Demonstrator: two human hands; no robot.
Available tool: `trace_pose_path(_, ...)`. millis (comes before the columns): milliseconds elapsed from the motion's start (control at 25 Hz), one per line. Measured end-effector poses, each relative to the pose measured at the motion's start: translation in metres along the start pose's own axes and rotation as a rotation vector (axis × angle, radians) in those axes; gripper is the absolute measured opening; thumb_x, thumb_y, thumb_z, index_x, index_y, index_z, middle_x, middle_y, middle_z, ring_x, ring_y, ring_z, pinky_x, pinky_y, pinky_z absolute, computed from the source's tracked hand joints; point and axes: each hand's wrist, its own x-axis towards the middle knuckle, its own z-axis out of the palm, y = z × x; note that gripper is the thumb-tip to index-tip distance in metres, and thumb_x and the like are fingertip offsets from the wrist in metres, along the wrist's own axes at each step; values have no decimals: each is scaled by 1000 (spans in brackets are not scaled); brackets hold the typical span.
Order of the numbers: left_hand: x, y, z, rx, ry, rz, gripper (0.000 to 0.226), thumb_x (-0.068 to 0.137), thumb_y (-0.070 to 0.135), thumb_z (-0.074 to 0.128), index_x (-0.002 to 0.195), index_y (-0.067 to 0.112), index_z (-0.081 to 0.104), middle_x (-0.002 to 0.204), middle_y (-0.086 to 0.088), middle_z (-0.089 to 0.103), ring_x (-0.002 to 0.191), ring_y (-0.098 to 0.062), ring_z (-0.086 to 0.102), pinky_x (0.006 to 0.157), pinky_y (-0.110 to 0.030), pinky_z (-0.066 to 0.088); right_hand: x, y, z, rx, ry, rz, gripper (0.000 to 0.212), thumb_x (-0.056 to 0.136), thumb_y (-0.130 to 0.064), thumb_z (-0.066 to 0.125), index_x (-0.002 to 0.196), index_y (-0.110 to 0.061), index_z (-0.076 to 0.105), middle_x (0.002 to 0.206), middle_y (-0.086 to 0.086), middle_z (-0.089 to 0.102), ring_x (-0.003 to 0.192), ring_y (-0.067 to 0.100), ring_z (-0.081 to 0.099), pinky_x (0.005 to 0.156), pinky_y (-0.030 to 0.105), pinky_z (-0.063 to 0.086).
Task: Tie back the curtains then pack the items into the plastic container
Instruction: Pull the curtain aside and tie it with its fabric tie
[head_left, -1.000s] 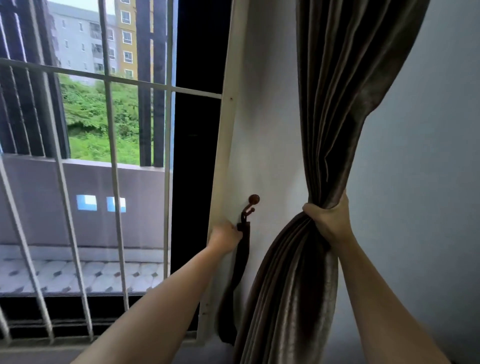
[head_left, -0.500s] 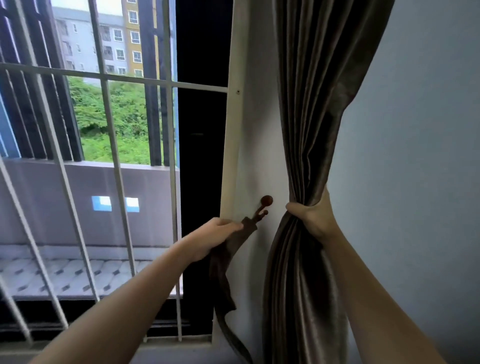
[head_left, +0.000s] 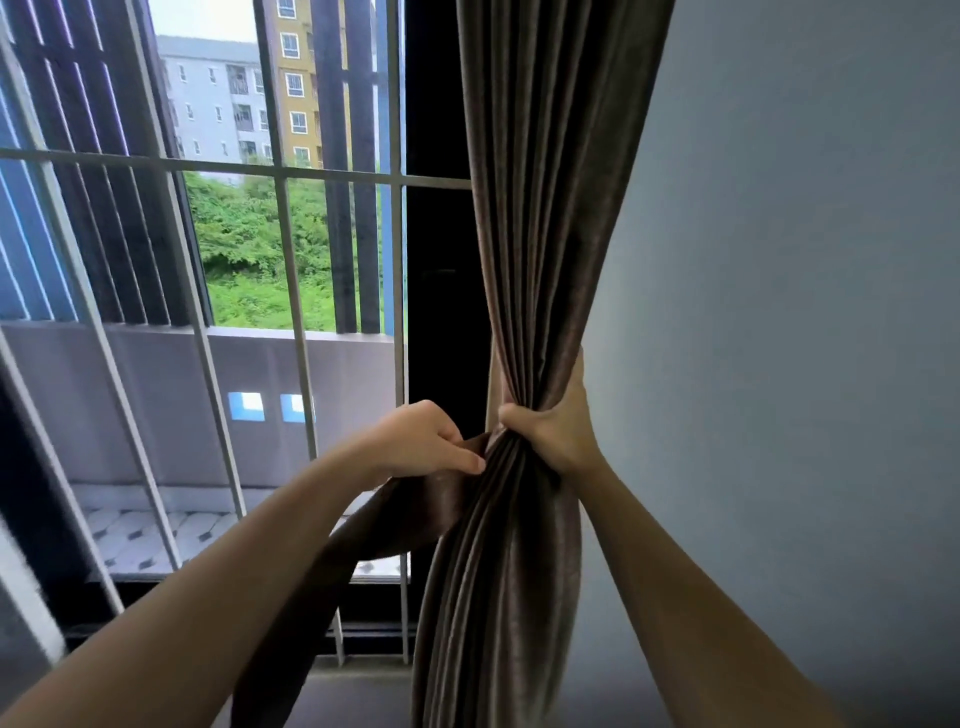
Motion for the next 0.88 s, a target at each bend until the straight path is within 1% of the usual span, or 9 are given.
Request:
trace_pose_path(160, -18, -7, -1, 19, 72, 1, 30, 77, 29, 72, 75, 0, 64, 62, -5, 50, 58, -14, 46, 53, -24, 33, -3, -15, 16, -70, 6, 21, 101, 67, -6, 79, 146, -20, 16, 109, -24, 47, 92, -20, 53, 69, -2, 43)
trace_pose_path(320, -38, -9, 2, -40, 142, 43, 31, 80, 26, 71, 60, 9, 55, 52, 1, 42, 48, -9, 39, 42, -14, 30, -7, -32, 17, -87, 157, 37, 105, 64, -15, 82, 146, -23, 17, 130, -7, 48, 108, 4, 50, 78, 2, 39)
trace_pose_path(440, -46, -5, 24, -93, 100, 148, 24, 70, 29, 70, 60, 10, 58, 54, 0, 49, 52, -13, 45, 55, -25, 39, -2, -48, 10, -87, 226, 66, 103, 66, -17, 81, 146, -26, 17, 135, 0, 47, 114, 15, 51, 91, 20, 46)
trace_pose_path(520, -48, 0, 42, -176, 76, 175, 10, 66, 21, 66, 63, 15, 59, 59, 2, 54, 58, -14, 50, 59, -29, 44, 6, -61, 1, -114, 213, 119, 99, 67, -19, 80, 145, -26, 19, 134, 2, 48, 115, 20, 52, 97, 35, 47)
trace_pose_path(600, -50, 8, 55, -327, 71, 149, 5, 62, 17, 62, 66, 16, 61, 63, 1, 55, 62, -15, 54, 62, -32, 49, 17, -70, -7, -149, 162, 196, 96, 65, -21, 80, 142, -24, 23, 130, 3, 52, 112, 23, 55, 98, 41, 49)
trace_pose_path(680, -50, 17, 66, -466, 79, 137, 16, 66, 15, 62, 75, 2, 64, 70, 0, 54, 67, -13, 54, 64, -21, 48, 27, -74, -12, -151, 88, 271, 92, 60, -23, 80, 137, -23, 29, 124, 2, 55, 108, 24, 58, 96, 44, 50)
trace_pose_path(760, -49, 26, 76, -535, 134, 144, 17, 77, 12, 64, 81, -5, 64, 90, 1, 50, 84, -8, 52, 66, -10, 44, 31, -75, -12, -121, 13, 330, 89, 57, -24, 79, 133, -23, 33, 119, 2, 57, 105, 23, 59, 94, 43, 51)
trace_pose_path(840, -49, 30, 84, -591, 182, 163, 5, 79, 12, 65, 81, 7, 66, 108, -1, 44, 101, -9, 49, 79, -15, 46, 31, -74, -11, -102, -38, 347, 86, 58, -24, 78, 133, -24, 34, 118, 1, 57, 104, 22, 58, 93, 40, 51)
trace_pose_path(880, -48, 33, 87, -586, 194, 193, 2, 79, 12, 65, 80, 14, 65, 112, -2, 42, 104, -11, 48, 86, -20, 46, 31, -73, -10, -92, -44, 348, 85, 61, -24, 76, 134, -24, 34, 119, 0, 57, 104, 21, 58, 92, 38, 51)
